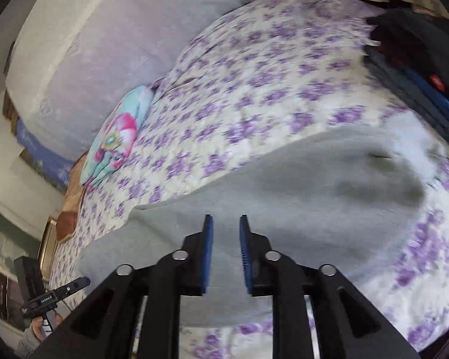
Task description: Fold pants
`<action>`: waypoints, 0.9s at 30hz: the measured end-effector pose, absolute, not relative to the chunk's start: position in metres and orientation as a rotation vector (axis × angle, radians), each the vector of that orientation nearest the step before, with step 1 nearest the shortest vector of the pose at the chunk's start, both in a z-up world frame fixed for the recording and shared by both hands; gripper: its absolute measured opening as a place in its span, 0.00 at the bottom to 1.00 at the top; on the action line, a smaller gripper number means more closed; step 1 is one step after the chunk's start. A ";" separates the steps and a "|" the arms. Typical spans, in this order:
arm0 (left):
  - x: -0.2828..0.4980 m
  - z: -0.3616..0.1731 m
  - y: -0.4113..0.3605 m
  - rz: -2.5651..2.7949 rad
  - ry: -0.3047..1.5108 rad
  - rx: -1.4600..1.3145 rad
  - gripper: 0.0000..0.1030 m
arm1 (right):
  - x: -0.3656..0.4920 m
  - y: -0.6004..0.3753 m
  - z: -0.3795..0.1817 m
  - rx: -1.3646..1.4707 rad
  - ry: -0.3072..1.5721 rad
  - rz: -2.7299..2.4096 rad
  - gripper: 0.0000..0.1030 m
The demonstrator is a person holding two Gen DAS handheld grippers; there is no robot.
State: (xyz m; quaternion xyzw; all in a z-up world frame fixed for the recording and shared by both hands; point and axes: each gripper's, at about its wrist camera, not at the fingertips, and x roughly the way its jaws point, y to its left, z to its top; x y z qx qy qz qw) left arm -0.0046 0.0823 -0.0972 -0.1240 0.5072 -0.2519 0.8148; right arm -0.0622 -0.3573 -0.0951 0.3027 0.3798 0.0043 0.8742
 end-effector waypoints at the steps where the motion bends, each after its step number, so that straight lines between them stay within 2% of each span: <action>1: -0.005 -0.100 0.072 -0.549 1.092 -0.258 0.34 | -0.069 -0.374 -0.101 0.652 0.782 -0.035 0.33; 3: -0.004 -0.111 0.053 -0.550 1.123 -0.213 0.48 | -0.071 -0.401 -0.119 0.662 0.779 -0.101 0.34; 4: -0.003 -0.119 0.045 -0.513 1.134 -0.167 0.48 | -0.067 -0.415 -0.136 0.673 0.832 -0.149 0.30; 5: -0.004 -0.129 0.041 -0.467 1.149 -0.129 0.48 | -0.061 -0.429 -0.158 0.721 0.897 -0.160 0.18; 6: -0.001 -0.142 0.038 -0.429 1.182 -0.118 0.48 | -0.059 -0.439 -0.173 0.776 0.918 -0.148 0.12; 7: 0.000 -0.151 0.039 -0.402 1.194 -0.141 0.47 | -0.059 -0.445 -0.180 0.800 0.913 -0.129 0.07; 8: 0.000 -0.152 0.041 -0.375 1.185 -0.181 0.47 | -0.059 -0.448 -0.181 0.799 0.919 -0.095 0.08; 12: 0.001 -0.137 0.041 -0.276 1.179 -0.273 0.46 | -0.074 -0.462 -0.152 0.744 0.878 0.033 0.19; 14: 0.000 -0.121 0.034 -0.265 1.139 -0.283 0.46 | -0.089 -0.475 -0.136 0.733 0.849 0.061 0.43; 16: -0.001 -0.103 0.019 -0.257 1.089 -0.278 0.47 | -0.102 -0.495 -0.131 0.743 0.842 0.033 0.56; 22: 0.011 -0.086 -0.046 -0.293 1.073 -0.254 0.47 | -0.105 -0.540 -0.163 0.958 0.848 0.037 0.57; 25: 0.017 -0.086 -0.086 -0.357 1.099 -0.200 0.47 | -0.097 -0.545 -0.179 1.095 0.812 0.063 0.65; 27: 0.021 -0.085 -0.114 -0.414 1.094 -0.139 0.47 | -0.093 -0.545 -0.186 1.149 0.791 0.063 0.67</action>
